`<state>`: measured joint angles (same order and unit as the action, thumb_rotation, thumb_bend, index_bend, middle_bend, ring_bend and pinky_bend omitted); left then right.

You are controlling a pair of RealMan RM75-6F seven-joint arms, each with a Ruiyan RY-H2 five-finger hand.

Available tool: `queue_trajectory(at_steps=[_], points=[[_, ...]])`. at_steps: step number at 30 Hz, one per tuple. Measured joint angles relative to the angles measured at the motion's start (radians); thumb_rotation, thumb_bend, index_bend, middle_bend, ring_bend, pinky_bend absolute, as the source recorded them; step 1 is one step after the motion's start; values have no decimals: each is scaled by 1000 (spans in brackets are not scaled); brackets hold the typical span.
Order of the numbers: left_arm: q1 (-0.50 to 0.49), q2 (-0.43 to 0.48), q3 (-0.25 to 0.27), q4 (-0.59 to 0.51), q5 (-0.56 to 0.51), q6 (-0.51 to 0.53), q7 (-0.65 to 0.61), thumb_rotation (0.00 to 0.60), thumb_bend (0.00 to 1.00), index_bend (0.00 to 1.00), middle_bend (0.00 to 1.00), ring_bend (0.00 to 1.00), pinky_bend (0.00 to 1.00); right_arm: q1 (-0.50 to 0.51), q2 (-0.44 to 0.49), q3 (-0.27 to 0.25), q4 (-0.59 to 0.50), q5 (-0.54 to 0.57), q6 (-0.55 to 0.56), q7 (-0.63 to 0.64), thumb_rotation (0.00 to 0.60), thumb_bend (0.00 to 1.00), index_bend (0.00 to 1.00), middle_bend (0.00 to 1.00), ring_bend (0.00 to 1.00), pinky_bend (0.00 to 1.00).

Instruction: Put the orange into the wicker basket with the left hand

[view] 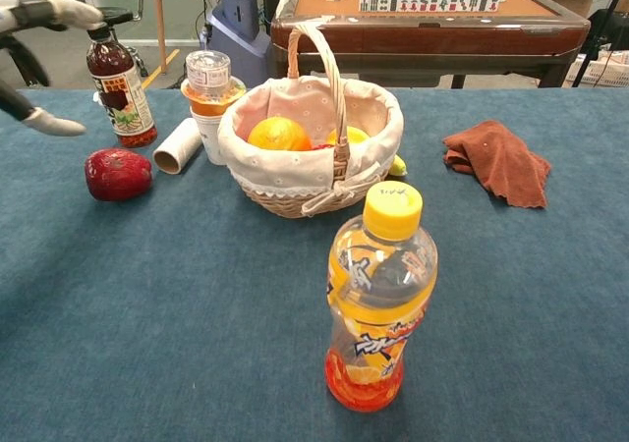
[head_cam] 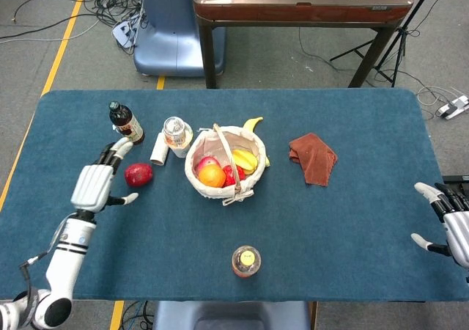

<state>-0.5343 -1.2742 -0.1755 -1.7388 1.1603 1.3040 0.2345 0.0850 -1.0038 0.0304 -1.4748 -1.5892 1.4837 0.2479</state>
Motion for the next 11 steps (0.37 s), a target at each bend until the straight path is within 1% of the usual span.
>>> queue_trajectory(at_steps=[5, 8, 11], points=[[138, 43, 63, -26, 33, 154, 4, 600, 95, 125, 47, 51, 312, 19, -5, -1, 8, -13, -20, 7, 600, 23, 162, 202, 99, 173], [211, 64, 99, -27, 59, 221, -6, 600, 96, 126, 47, 52, 303, 24, -7, -2, 11, -18, -22, 9, 600, 25, 162, 202, 100, 173], [266, 83, 135, -29, 82, 255, -11, 600, 95, 126, 47, 52, 288, 26, -8, -5, 10, -22, -23, 7, 600, 26, 162, 202, 99, 173]])
